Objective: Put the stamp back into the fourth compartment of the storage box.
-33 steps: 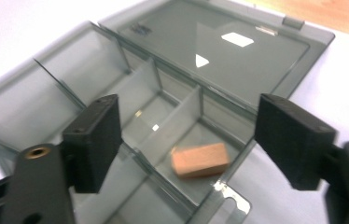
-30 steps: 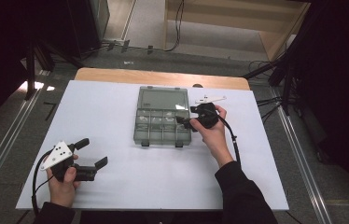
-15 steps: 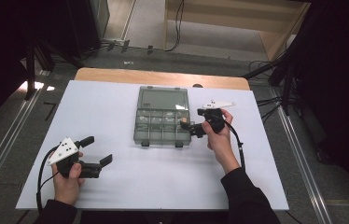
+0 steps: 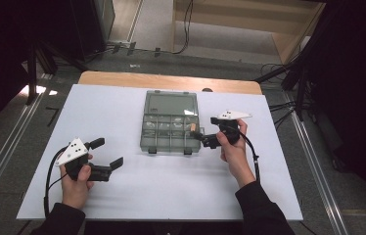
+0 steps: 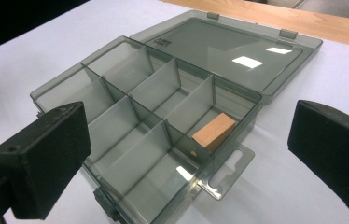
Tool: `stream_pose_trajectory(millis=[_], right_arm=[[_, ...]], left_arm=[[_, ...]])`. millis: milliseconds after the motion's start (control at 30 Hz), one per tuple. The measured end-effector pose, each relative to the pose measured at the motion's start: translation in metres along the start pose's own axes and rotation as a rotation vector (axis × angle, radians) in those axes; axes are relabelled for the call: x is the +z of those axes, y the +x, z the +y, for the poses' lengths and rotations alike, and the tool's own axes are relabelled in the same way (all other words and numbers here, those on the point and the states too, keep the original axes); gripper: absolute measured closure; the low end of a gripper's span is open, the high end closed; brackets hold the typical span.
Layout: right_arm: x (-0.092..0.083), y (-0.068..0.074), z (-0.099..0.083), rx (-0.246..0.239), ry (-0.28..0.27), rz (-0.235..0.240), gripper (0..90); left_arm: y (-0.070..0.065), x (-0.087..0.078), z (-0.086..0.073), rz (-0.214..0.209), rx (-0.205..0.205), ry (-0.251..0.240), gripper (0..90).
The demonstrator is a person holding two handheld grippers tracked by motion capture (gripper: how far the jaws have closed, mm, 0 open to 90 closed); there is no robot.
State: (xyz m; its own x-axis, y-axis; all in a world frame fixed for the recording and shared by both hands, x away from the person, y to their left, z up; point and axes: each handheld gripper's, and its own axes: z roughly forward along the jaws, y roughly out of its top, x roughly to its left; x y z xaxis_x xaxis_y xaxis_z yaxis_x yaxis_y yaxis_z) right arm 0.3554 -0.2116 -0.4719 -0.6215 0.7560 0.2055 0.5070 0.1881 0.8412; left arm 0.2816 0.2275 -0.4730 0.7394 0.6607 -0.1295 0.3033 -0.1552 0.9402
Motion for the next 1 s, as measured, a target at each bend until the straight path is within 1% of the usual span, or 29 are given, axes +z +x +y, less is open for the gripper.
stream_pose_trajectory(millis=[33, 133, 167, 433, 567, 700, 1000], right_arm=[[-0.001, 0.0, -0.001, -0.005, -0.004, -0.002, 0.0], [-0.003, 0.001, -0.002, 0.01, -0.011, 0.006, 0.0], [-0.003, 0.0, -0.003, 0.008, -0.014, 0.006, 0.0], [-0.004, -0.001, -0.007, 0.015, -0.014, 0.0, 0.0], [-0.004, -0.001, -0.008, 0.02, -0.018, 0.002, 0.0], [-0.004, -0.002, -0.009, 0.021, -0.019, 0.005, 0.0], [-0.003, -0.003, -0.01, 0.029, -0.015, 0.005, 0.0]], left_arm=[[0.001, 0.002, 0.0, -0.003, -0.008, -0.001, 0.0], [0.003, 0.008, 0.0, -0.005, -0.02, 0.01, 0.0], [0.004, 0.01, 0.0, -0.009, -0.028, 0.013, 0.0], [0.004, 0.025, 0.011, -0.036, -0.004, 0.029, 0.0], [0.004, 0.032, 0.016, -0.034, 0.009, 0.03, 0.0], [0.003, 0.041, 0.018, -0.041, 0.028, 0.049, 0.0], [0.004, 0.053, 0.023, -0.058, 0.026, 0.043, 0.0]])
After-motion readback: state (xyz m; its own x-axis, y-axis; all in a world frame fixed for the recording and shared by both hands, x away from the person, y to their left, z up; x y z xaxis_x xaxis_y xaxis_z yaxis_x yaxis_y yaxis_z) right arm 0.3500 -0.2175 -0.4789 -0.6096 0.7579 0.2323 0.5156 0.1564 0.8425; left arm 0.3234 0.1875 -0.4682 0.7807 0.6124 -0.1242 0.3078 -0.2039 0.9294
